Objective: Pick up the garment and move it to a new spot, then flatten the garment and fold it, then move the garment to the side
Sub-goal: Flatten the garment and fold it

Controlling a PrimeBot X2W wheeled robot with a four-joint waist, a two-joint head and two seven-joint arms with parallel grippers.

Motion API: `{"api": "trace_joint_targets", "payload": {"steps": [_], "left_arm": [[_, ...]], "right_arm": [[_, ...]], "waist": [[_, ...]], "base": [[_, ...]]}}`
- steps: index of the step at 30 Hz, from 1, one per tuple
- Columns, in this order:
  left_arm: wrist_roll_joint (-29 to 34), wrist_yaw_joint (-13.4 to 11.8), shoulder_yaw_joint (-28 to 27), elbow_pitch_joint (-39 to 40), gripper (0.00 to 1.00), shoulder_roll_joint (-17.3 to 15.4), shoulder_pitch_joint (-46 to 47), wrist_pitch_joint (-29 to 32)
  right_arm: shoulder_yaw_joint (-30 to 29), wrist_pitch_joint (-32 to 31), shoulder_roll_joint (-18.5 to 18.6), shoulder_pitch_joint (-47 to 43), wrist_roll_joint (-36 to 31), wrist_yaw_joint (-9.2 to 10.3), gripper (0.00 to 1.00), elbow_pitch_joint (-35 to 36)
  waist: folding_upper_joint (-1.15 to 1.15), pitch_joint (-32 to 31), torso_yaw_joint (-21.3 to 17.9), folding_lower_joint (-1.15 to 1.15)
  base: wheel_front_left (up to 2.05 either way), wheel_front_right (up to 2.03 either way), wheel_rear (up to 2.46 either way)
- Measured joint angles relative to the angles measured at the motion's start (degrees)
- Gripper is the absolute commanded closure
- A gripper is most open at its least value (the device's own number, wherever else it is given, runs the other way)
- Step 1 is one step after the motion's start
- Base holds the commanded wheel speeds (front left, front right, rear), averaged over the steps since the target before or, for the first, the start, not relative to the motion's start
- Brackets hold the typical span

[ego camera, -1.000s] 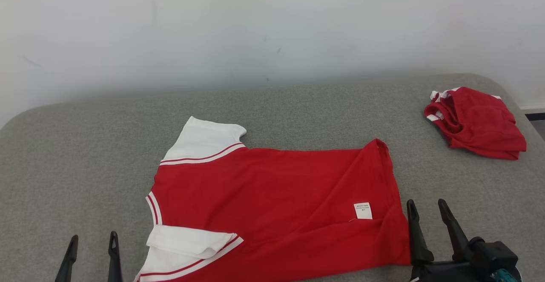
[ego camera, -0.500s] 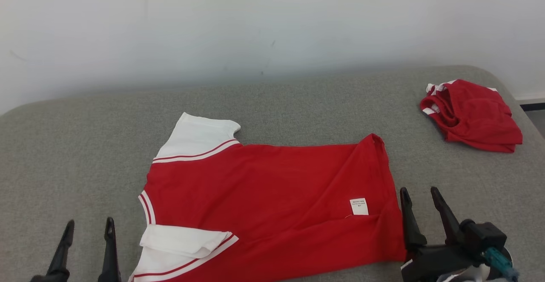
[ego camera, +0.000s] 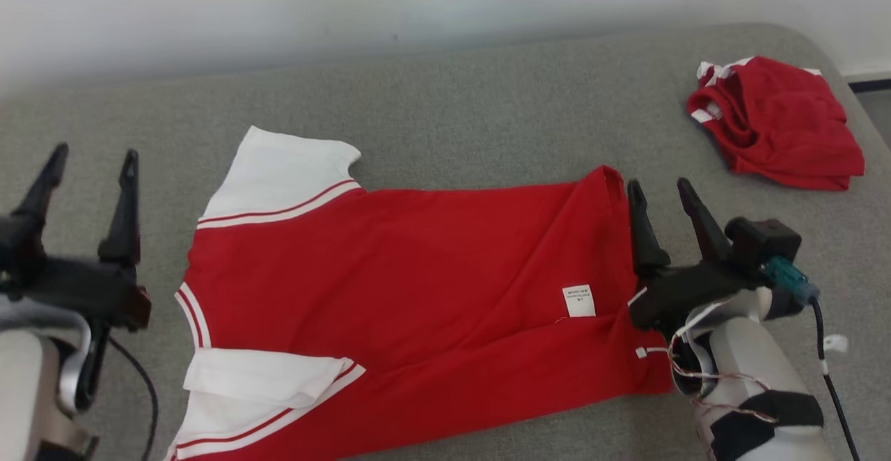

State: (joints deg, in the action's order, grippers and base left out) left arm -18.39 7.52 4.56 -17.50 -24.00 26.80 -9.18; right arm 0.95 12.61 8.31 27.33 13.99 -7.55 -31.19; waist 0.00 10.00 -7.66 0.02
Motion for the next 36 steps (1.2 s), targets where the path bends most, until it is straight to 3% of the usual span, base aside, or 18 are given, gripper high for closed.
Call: {"api": "trace_joint_targets", "payload": {"steps": [8, 23, 36], "left_arm": [[-6.6, 0.0, 9.4, -8.8, 0.00, -6.4, 15.0, 4.2], [-15.8, 0.0, 24.7, -22.8, 0.00, -9.8, 27.7, 8.5], [-19.7, 0.0, 32.9, -31.9, 0.00, -10.9, 33.9, 10.0]], "right_arm": [[1.9, -0.9, -0.9, 10.1, 0.1, 0.00, 0.00, -8.4], [7.8, -2.6, -4.0, 21.7, 2.6, 0.00, 0.00, -17.7], [13.9, -3.9, -5.2, 25.1, 6.5, 0.00, 0.00, -20.6]], "waist": [[0.01, 6.3, -2.7, 0.00], [0.01, 13.1, -8.4, -0.01], [0.01, 15.8, -11.3, -0.01]], "base": [[0.00, 0.00, 0.00], [0.00, 0.00, 0.00], [0.00, 0.00, 0.00]]}}
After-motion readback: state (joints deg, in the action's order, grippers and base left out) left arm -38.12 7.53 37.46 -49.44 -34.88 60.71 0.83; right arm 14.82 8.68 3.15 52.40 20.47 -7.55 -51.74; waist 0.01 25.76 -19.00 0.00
